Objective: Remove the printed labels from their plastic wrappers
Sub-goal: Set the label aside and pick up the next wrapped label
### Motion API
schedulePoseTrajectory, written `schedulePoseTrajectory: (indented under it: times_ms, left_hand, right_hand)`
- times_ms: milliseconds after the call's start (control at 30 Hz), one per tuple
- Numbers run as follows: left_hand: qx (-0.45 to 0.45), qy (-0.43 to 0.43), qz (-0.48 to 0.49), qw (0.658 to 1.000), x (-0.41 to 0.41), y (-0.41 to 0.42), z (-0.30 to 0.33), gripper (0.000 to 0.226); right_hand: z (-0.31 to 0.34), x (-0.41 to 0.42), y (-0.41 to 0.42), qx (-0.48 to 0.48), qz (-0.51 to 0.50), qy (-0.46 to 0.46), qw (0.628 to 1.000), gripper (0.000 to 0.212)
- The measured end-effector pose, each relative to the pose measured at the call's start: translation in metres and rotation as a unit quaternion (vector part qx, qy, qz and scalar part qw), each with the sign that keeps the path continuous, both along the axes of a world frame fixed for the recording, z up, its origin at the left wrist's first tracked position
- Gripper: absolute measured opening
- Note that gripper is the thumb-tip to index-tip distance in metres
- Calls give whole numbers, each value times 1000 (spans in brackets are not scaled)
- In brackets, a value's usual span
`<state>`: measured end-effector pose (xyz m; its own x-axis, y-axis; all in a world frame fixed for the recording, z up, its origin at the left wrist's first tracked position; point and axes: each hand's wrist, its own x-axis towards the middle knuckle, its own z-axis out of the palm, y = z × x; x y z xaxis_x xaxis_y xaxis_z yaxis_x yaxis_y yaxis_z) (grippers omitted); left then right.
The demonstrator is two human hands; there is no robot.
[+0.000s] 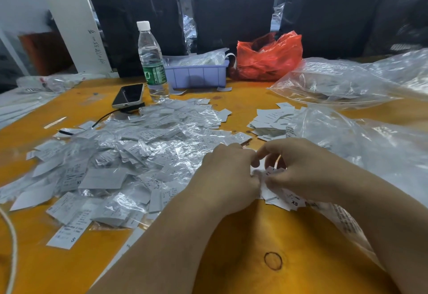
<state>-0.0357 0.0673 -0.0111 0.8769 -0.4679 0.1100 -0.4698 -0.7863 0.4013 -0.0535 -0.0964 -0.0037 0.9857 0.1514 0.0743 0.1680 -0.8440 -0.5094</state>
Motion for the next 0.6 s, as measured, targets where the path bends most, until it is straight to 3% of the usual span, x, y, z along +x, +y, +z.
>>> schedulePoseTrajectory:
  times_ms: [267,433,600]
  left_hand:
    - [-104,44,-32,993,-5,2,8,10]
    - [-158,27,24,987,1,6,10,15]
    - [-160,30,58,985,4,6,8,32]
  right_hand:
    - [5,1,3,195,0,-95,976,22]
    - [6,1,-2,140,-22,-129,982,17]
    - [7,1,-5,146,-13,-118,982,11]
